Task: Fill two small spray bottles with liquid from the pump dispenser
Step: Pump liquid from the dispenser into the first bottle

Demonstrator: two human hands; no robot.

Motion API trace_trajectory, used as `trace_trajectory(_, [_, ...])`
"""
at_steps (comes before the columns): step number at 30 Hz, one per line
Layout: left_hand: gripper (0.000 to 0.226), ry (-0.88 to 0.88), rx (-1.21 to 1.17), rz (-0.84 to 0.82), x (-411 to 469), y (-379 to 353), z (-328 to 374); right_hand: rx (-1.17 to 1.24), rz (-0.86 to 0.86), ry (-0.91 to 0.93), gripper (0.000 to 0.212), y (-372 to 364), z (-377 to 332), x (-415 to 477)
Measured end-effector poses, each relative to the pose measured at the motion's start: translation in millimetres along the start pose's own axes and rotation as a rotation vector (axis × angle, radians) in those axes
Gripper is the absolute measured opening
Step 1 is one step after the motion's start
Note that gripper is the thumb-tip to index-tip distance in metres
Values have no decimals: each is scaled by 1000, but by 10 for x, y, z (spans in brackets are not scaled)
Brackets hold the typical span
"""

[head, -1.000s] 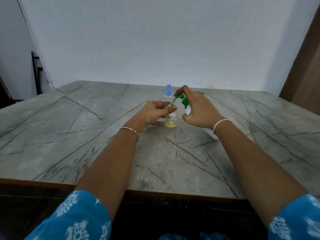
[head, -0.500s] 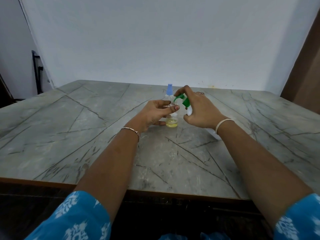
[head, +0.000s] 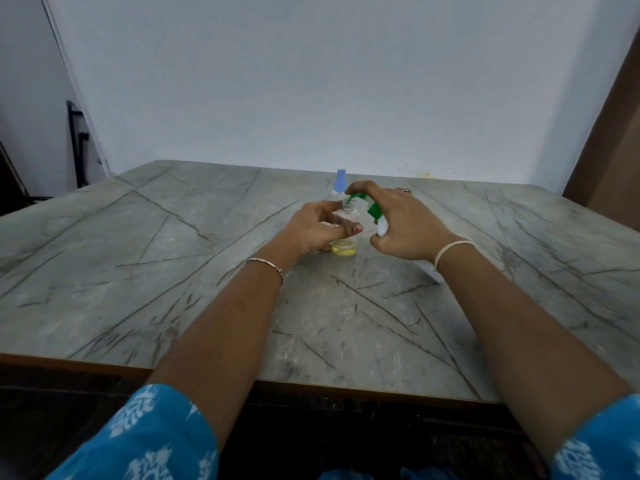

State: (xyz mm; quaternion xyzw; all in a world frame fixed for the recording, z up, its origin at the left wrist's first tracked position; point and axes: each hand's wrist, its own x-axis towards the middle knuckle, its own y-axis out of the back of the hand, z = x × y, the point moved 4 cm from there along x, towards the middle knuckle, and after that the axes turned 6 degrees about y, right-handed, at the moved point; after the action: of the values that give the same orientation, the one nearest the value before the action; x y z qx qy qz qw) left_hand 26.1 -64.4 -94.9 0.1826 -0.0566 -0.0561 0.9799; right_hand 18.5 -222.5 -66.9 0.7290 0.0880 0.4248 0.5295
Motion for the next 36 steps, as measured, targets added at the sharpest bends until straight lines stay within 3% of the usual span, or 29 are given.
trace_trajectory(7, [70, 17, -43, -19, 39, 4, -49, -9, 64, 23, 65, 7, -34, 14])
trace_trajectory(15, [72, 9, -40, -15, 30, 17, -47, -79, -3, 16, 86, -6, -5, -12])
trace_trajectory(20, [75, -3, -44, -12, 15, 9, -42, -200, -70, 40, 87, 33, -83, -12])
trace_trajectory(29, [72, -5, -52, -6, 49, 19, -64, -202, -37, -2, 62, 33, -115, 28])
trace_trajectory(36, [65, -11, -44, -14, 33, 15, -50, -170, 10, -14, 57, -6, -87, 85])
